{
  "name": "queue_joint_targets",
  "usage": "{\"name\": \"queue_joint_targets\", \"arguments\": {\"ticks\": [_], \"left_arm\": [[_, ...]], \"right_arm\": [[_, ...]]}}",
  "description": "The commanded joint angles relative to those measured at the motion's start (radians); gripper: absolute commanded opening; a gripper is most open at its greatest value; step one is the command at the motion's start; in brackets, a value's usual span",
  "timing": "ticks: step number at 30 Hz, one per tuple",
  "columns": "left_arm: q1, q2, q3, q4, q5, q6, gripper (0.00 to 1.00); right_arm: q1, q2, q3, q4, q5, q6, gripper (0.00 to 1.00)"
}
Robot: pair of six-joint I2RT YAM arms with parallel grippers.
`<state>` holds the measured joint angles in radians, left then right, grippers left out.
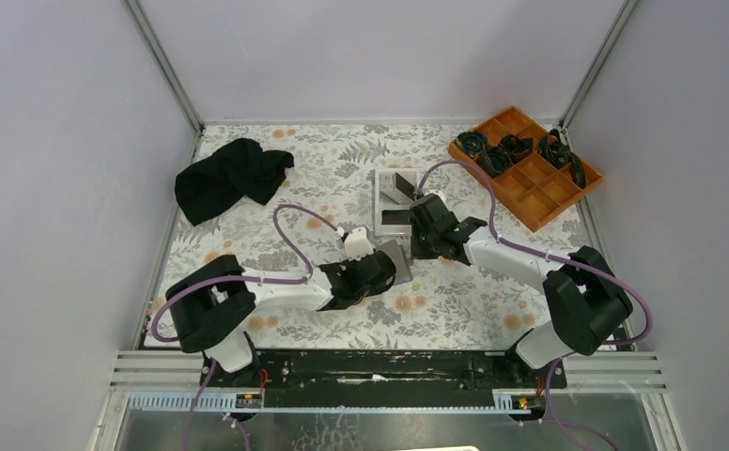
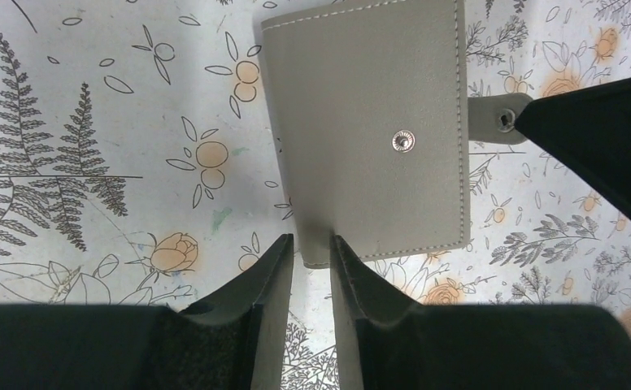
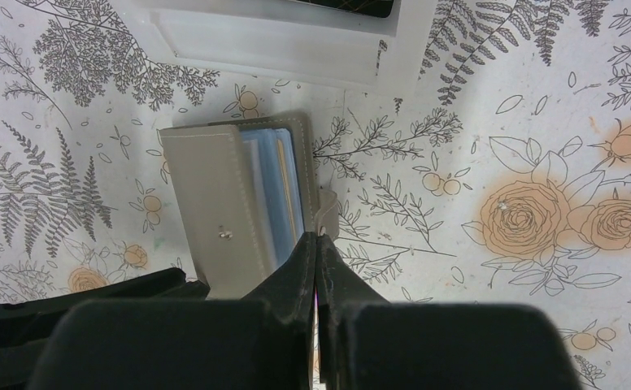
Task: Put the credit cards into the card holder
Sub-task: Close the card holder at the center of the board.
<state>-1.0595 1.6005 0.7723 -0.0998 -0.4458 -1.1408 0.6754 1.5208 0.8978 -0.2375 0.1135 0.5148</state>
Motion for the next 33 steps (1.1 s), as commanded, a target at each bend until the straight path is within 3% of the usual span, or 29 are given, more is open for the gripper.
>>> {"name": "queue_joint_targets", "arguments": {"ticks": [1, 22, 33], "left_arm": [[0.001, 0.028, 0.030, 0.035, -0.027, 0.021, 0.31], [0.005, 0.098, 0.056, 0.056, 0.018, 0.013, 0.35], [0.004, 0.121, 0.058, 0.045, 0.042, 0.000, 0.42]], "right_arm": [[0.016, -0.005, 0.048, -0.017, 0.020, -0.024, 0.00], [0.034, 0.018, 0.087, -0.029, -0.023, -0.035, 0.00], [0.055, 0.057, 0.106, -0.025, -0.057, -0.035, 0.00]]}}
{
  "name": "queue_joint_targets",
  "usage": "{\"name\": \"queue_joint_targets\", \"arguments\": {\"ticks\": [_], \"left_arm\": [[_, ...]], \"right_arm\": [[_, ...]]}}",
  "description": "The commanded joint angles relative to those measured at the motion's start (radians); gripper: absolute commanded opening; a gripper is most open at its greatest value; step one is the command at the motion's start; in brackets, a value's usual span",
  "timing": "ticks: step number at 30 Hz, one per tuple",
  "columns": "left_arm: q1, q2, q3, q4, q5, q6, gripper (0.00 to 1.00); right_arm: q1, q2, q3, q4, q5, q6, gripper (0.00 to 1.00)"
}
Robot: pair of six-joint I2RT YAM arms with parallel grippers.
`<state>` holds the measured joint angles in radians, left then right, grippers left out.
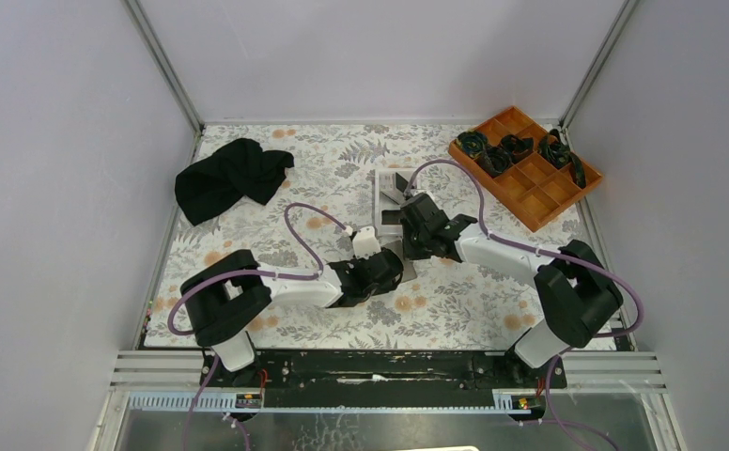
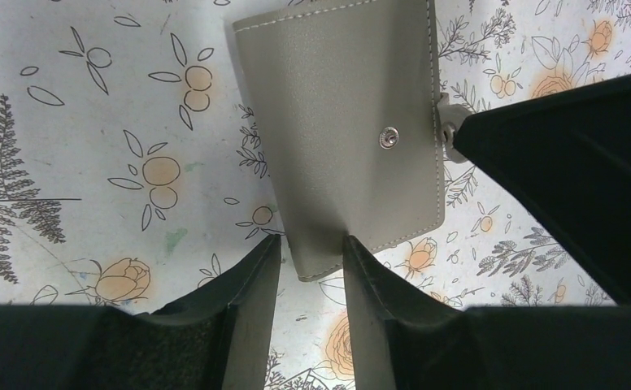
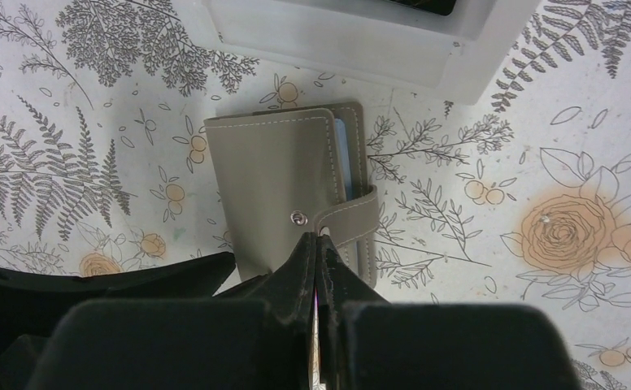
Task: Put the credit cards into the card holder
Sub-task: Close the card holder at the center of the board.
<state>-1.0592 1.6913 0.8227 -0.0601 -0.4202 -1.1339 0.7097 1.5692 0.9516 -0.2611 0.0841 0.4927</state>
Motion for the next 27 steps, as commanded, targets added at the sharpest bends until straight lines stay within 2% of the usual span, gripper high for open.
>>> {"name": "queue_joint_targets", "arguments": {"ticks": [1, 27], "left_arm": [[0.004, 0.030, 0.007, 0.005, 0.017, -0.007, 0.42], [0.005, 0.017, -0.021, 0.011, 0.023, -0.011, 0.42]], "right_arm": [[0.024, 0.012, 0.052, -0.001, -0.028, -0.013, 0.00], [0.062, 0.088, 0.075, 0.010, -0.018, -0.006, 0.00]]}}
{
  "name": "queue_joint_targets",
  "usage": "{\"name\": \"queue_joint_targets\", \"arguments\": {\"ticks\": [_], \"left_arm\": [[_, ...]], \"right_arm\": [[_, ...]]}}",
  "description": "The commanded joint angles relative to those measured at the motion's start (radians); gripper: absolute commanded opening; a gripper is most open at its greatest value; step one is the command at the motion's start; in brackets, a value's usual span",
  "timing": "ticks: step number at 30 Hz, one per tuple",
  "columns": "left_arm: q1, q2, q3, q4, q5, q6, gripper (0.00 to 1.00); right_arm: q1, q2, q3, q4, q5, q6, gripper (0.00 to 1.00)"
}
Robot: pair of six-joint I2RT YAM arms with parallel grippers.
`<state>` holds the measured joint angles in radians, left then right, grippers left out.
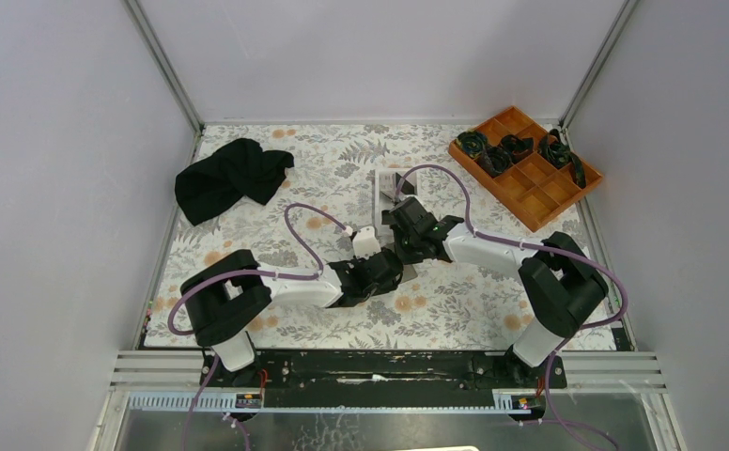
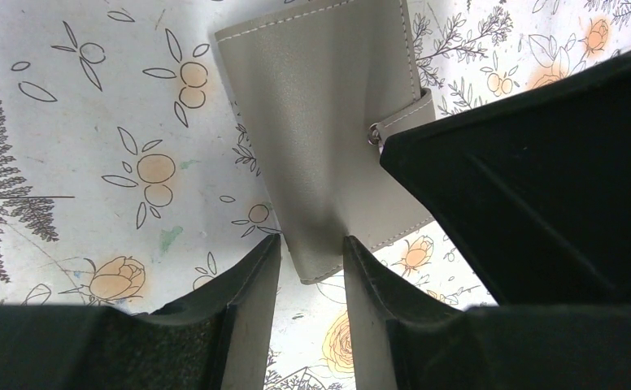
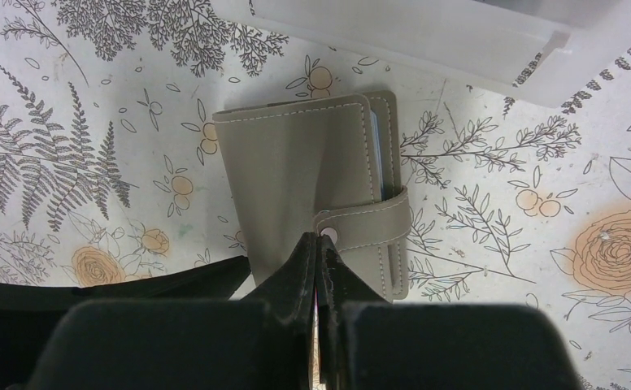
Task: Put the credit cards into the card holder
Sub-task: Close the card holder at the center of the board.
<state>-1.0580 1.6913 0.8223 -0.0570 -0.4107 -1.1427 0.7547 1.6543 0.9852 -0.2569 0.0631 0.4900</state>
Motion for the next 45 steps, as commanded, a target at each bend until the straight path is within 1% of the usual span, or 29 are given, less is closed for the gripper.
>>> {"name": "queue_joint_targets", "arguments": {"ticks": [1, 11, 19, 45], "left_arm": [[0.003, 0.017, -0.021, 0.007, 0.013, -0.002, 0.42], [0.004, 0.005, -0.042, 0.011, 0.013, -0.002, 0.42], [0.007, -0.002, -0.048, 0.005, 0.011, 0.003, 0.42], [0.026, -0.026, -0.075, 0.004, 0.023, 0.017, 0.43]], "right_arm": [[0.018, 0.004, 0.041, 0.007, 0.008, -0.003, 0.00], [0.018, 0.004, 0.053, 0.004, 0.048, 0.002, 0.00], [0.018, 0.047, 0.057, -0.001, 0.044, 0.002, 0.00], [0.018, 0.091, 0.020, 0.007, 0.052, 0.015, 0.00]]}}
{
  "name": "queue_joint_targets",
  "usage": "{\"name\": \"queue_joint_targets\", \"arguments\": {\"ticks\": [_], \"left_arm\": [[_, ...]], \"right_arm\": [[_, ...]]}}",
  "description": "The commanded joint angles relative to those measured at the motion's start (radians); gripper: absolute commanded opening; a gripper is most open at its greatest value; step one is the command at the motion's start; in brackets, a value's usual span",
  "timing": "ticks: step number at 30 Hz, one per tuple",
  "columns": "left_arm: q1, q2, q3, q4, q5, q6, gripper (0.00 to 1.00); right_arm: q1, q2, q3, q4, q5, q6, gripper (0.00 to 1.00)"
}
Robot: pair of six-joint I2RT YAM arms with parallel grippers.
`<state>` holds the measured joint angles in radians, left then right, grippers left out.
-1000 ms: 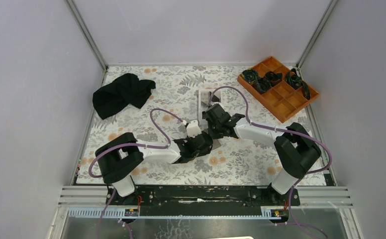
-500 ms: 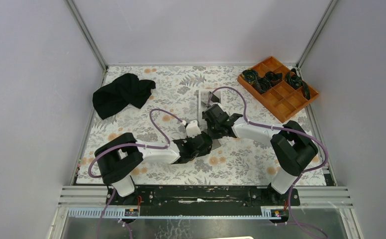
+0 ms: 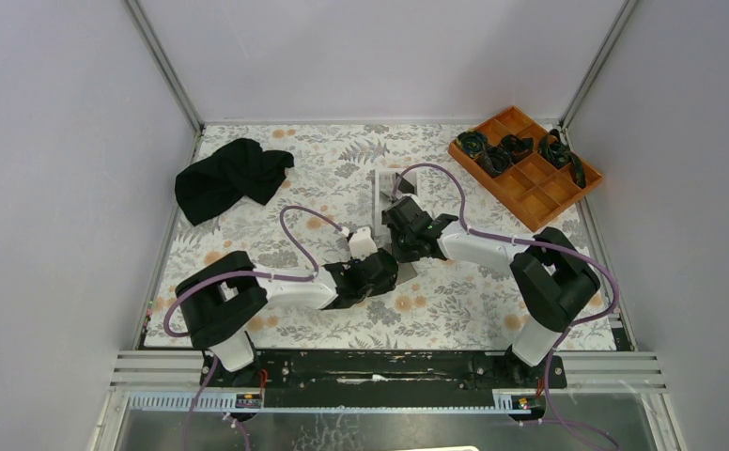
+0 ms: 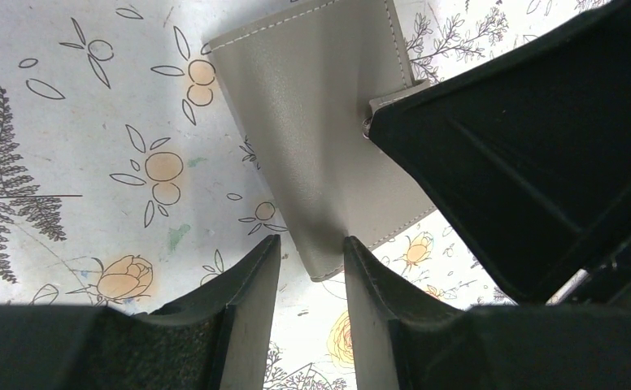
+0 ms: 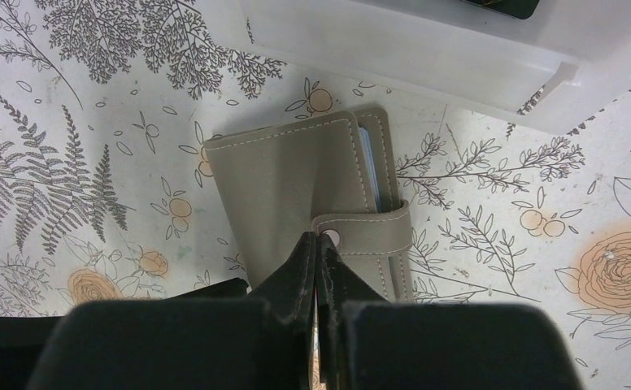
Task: Put the credit cards into the card holder
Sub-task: Close the card holder at the center of the board.
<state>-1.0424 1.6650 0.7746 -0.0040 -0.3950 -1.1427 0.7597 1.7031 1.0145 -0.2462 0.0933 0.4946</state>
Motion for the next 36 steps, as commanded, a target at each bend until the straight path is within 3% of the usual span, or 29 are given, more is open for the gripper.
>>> {"name": "queue_joint_targets", "arguments": {"ticks": [1, 22, 24, 29, 36], "left_arm": [[0.011, -0.001, -0.027, -0.049, 0.007, 0.017, 0.43], [0.019, 0.000, -0.047, -0.032, 0.015, 0.014, 0.43], [0.021, -0.005, -0.046, -0.036, 0.010, 0.015, 0.43], [0.029, -0.032, -0.032, -0.056, -0.008, 0.028, 0.48], [0.046, -0.088, 0.048, -0.143, -0.069, 0.075, 0.60]], "right_arm": [[0.013, 0.045, -0.013, -0.002, 0.022, 0.011, 0.00], [0.013, 0.108, -0.085, 0.019, 0.009, 0.045, 0.00], [0.014, 0.099, -0.077, 0.018, 0.012, 0.040, 0.06], [0.013, 0.069, -0.023, -0.006, 0.027, 0.008, 0.31], [0.013, 0.001, 0.040, -0.035, 0.051, -0.027, 0.40]]}}
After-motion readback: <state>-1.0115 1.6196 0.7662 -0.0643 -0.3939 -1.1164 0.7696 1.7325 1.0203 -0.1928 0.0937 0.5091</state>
